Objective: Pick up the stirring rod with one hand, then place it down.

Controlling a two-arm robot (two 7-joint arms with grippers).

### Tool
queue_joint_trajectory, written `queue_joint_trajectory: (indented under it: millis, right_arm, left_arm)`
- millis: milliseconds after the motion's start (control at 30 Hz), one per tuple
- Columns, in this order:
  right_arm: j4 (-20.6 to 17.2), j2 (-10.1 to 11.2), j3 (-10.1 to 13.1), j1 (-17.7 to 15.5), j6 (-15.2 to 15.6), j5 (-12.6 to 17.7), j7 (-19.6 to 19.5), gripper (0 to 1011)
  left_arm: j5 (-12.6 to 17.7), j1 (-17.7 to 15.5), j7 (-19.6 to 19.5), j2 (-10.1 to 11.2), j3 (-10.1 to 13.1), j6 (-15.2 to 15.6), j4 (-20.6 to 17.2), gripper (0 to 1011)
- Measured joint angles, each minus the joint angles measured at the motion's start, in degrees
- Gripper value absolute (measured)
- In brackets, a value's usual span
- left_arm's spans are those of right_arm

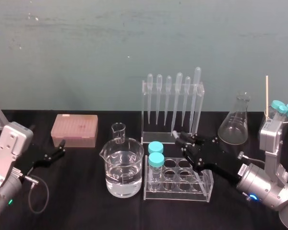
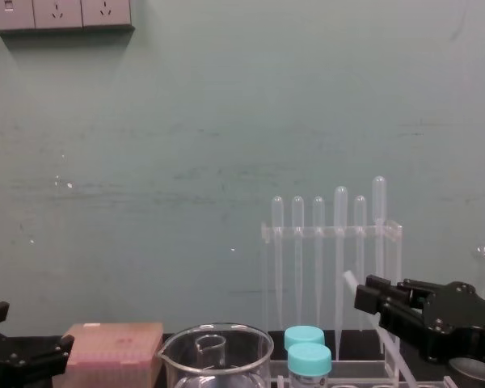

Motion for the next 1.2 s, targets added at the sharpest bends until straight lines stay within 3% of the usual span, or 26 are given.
queue_joint_trajectory:
  millis: [633,667,800,900,1033,1100,1200]
  right_arm:
    - [-0.05,0.0,0.04,-0.02,-0.13,0.08,0.03,771]
    - [-0.2,0.0,0.12,-0.01,-0.73,0.08,0.04,834]
    - [-1.03,-0.11,0.93,0.25,-2.36,0.34,0.01,899]
    - [-2.49,-0.22,2.66,0.3,-4.21,0.48,-1.53,994]
    - [-4.19,-0.14,5.17,-0.59,-4.99,0.2,-4.99,1000]
    - [-4.84,-0.09,6.41,-1.28,-4.72,-0.25,-7.0,1000]
    - [-6.24,0.2,8.88,-3.47,-1.57,-1.32,-12.5,1000]
  left_arm:
    - [0.0,0.0,0.0,0.0,0.0,0.0,0.0,1000]
    - [0.0,0.0,0.0,0.0,0.0,0.0,0.0,1000]
    - [0.0,0.0,0.0,0.0,0.0,0.0,0.0,1000]
    - [0.0,0.0,0.0,0.0,0.0,0.0,0.0,1000]
    - [0.0,0.0,0.0,0.0,0.0,0.0,0.0,1000]
    - [0.0,0.0,0.0,0.0,0.0,0.0,0.0,1000]
    - [0.0,0.0,0.0,0.0,0.0,0.0,0.0,1000]
